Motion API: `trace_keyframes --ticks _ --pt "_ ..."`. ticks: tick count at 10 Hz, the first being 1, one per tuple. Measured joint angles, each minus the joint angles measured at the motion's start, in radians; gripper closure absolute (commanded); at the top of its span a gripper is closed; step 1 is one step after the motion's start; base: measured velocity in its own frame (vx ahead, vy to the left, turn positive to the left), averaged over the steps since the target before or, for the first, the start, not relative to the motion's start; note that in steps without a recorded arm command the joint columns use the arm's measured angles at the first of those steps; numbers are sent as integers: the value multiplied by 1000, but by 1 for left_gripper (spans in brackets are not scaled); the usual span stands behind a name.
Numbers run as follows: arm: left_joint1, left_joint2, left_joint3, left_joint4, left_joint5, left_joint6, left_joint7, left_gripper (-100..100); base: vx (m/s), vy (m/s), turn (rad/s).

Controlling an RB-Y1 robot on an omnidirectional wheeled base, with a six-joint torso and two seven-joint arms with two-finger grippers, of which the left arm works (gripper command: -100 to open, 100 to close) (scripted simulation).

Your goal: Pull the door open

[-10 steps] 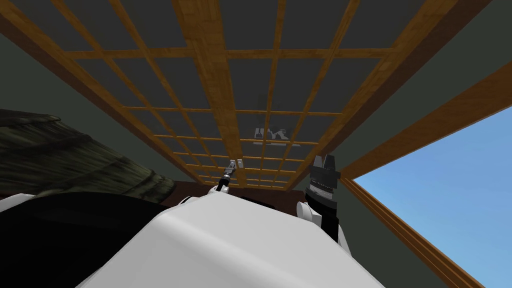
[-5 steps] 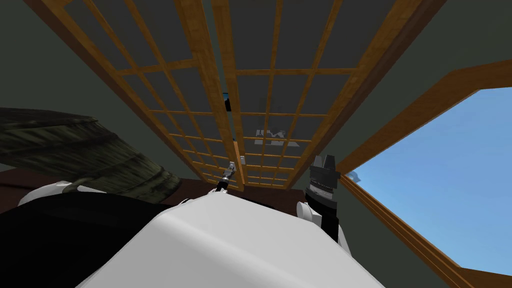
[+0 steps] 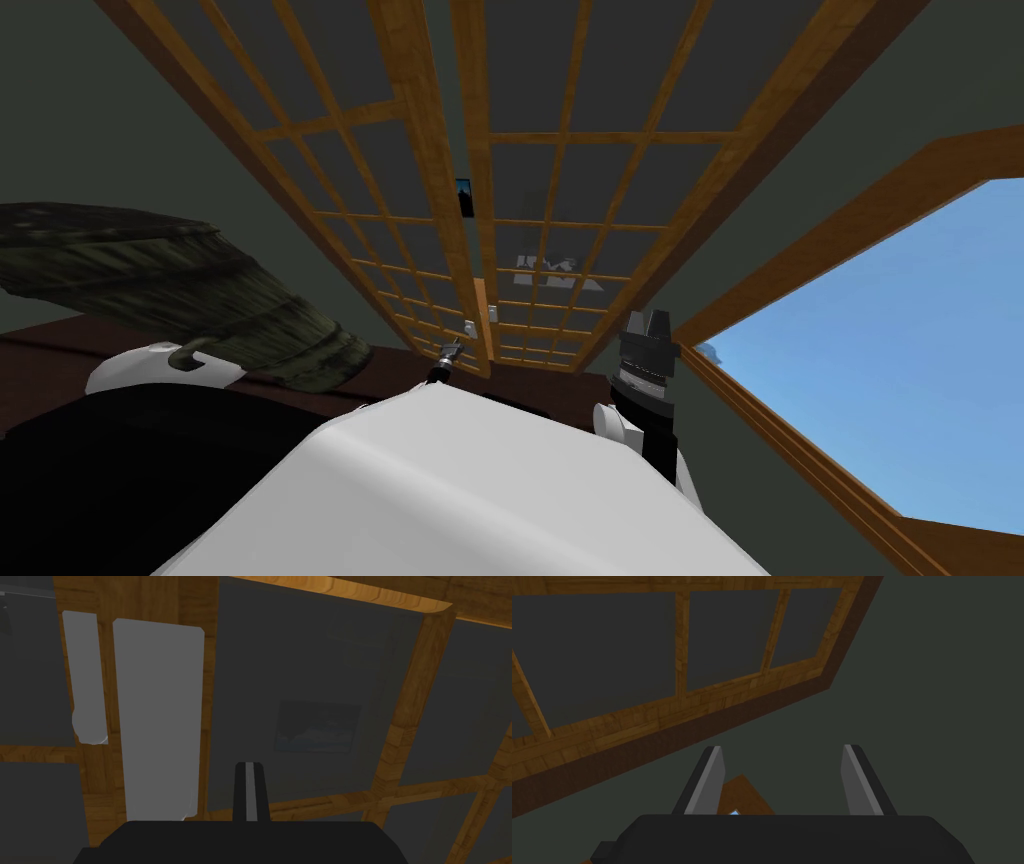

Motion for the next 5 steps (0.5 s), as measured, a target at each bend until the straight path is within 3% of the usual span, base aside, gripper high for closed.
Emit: trace_keyframes --ticks 1,2,4,5 --pt "-18 8 -8 22 -6 -14 4 -100 -191 28 -71" --pt "-16 10 -19 7 -14 -19 7 -100 -198 22 -72" --pt "-39 15 -35 24 -27 -40 7 -100 -87 16 -20" --pt "-29 13 -38 2 -29 -33 8 -100 -136 43 -114"
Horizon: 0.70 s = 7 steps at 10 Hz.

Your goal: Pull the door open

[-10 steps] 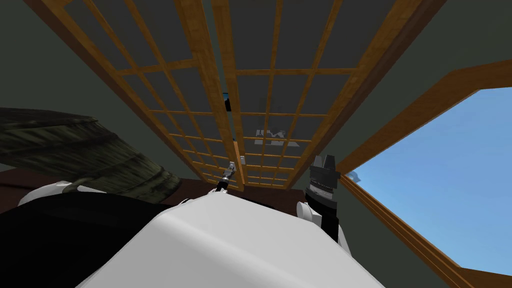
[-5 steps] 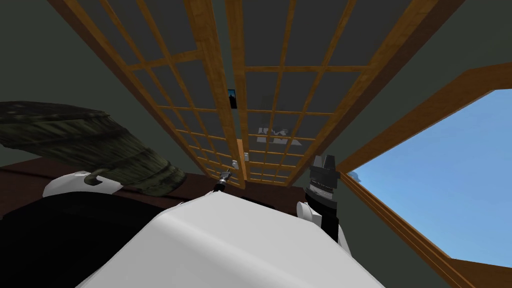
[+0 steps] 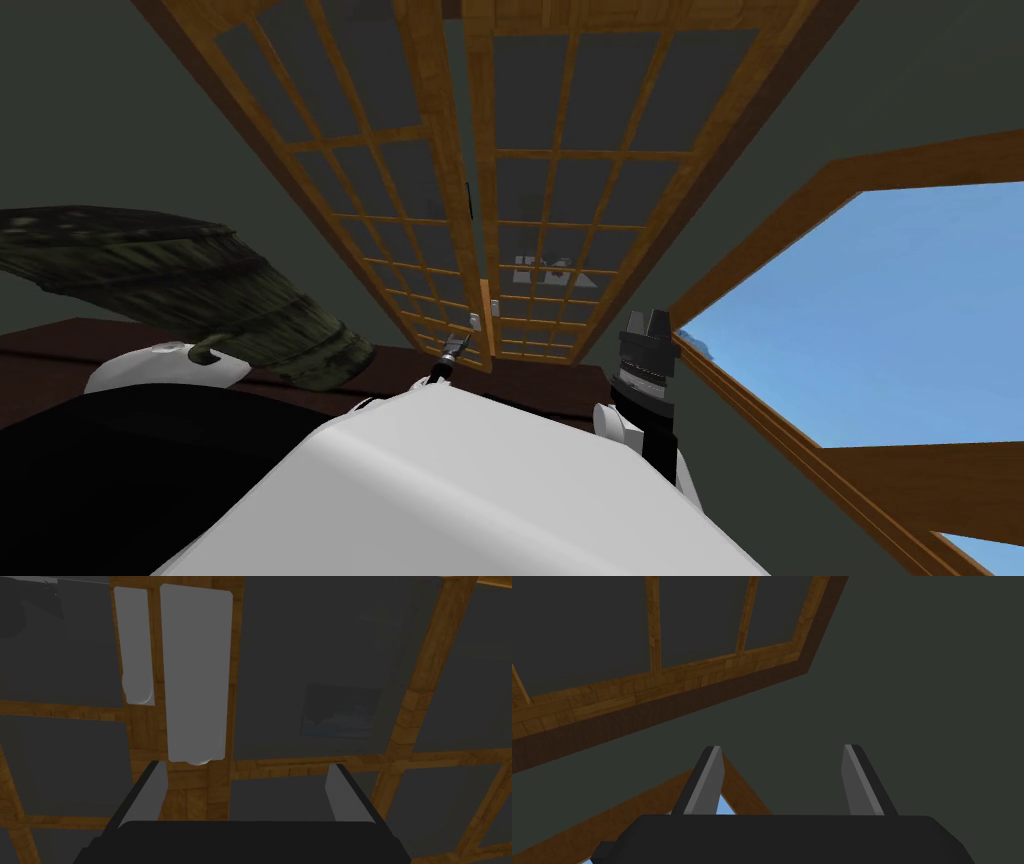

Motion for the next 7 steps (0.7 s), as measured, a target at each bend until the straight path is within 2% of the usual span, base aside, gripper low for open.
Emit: trace_keyframes --ticks 2,3,5,6,7 --pt "-34 10 -23 26 -17 -27 4 -100 -123 48 -44" --pt "-25 10 -26 11 -20 -25 5 -100 -10 -3 14" --pt "-8 11 -41 -46 -32 -6 9 -100 -154 9 -100" --pt "-18 13 -51 -43 -39 -14 10 -100 -212 45 -49" --pt "-13 15 -61 -67 -47 -12 12 -100 -101 20 -12"
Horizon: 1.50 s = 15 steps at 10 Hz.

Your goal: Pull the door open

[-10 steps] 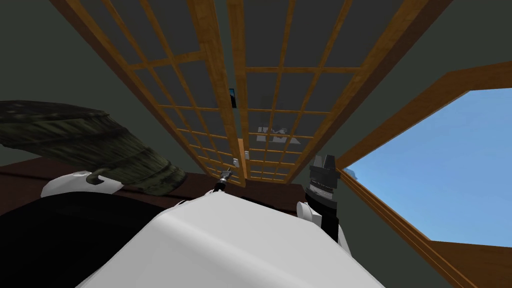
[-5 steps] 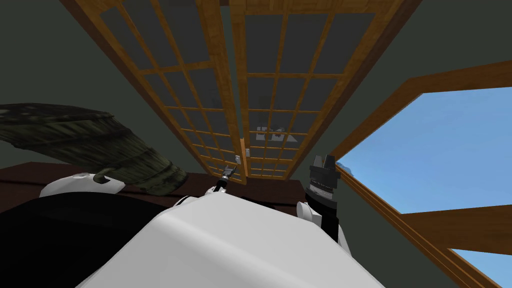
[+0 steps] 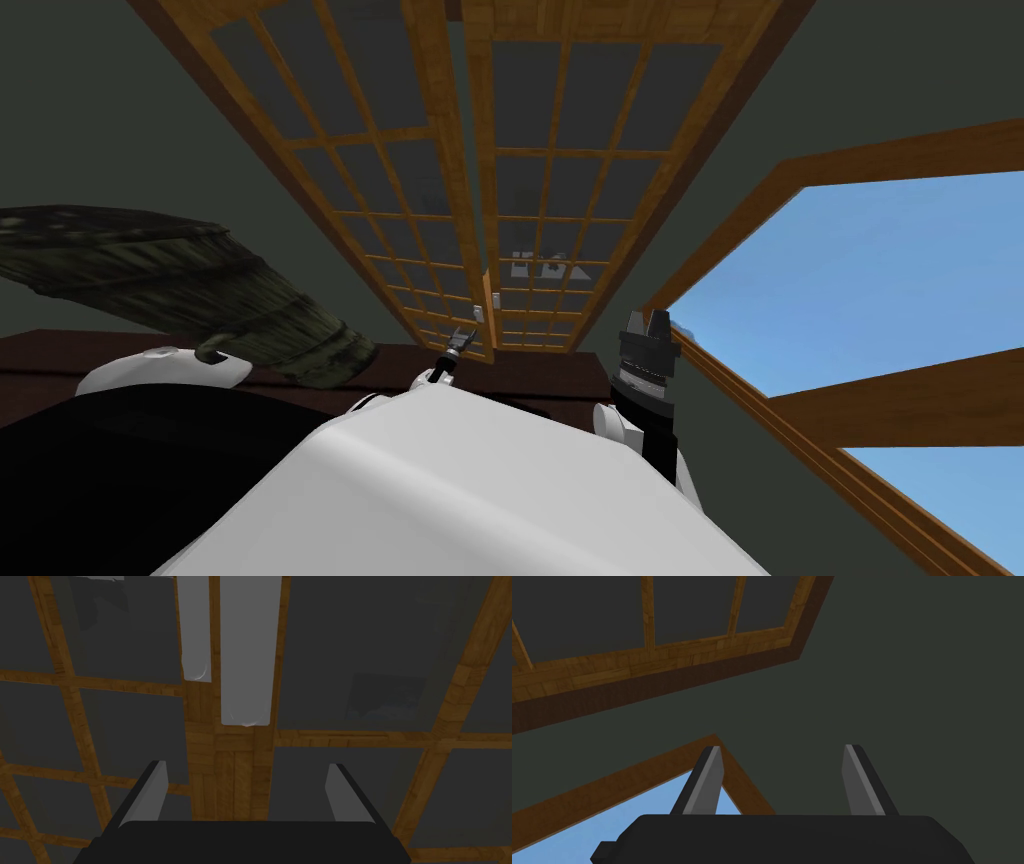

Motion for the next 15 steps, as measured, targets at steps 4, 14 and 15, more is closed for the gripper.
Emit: trace_keyframes --ticks 4,14,15 --pt "13 20 18 47 11 -24 6 -100 125 13 -50" --pt "21 34 31 19 20 -11 16 100 91 -7 -36" --pt "22 33 30 20 20 -10 16 100 -7 -1 3"
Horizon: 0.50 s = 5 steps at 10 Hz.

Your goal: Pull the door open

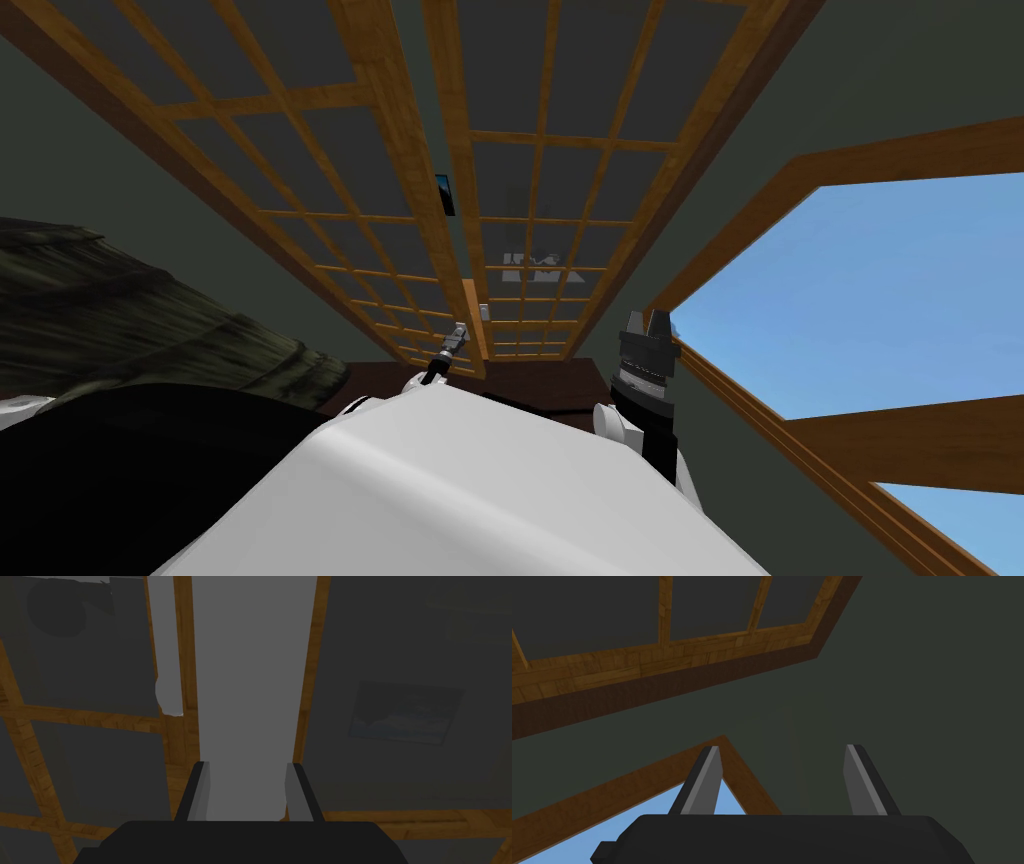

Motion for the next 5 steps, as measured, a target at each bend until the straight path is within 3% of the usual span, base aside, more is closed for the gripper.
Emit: trace_keyframes --ticks 2,5 --pt "1 -1 0 1 0 0 0 100 -11 5 -20" --pt "5 -1 -2 -1 7 2 47 100 -37 11 -28"
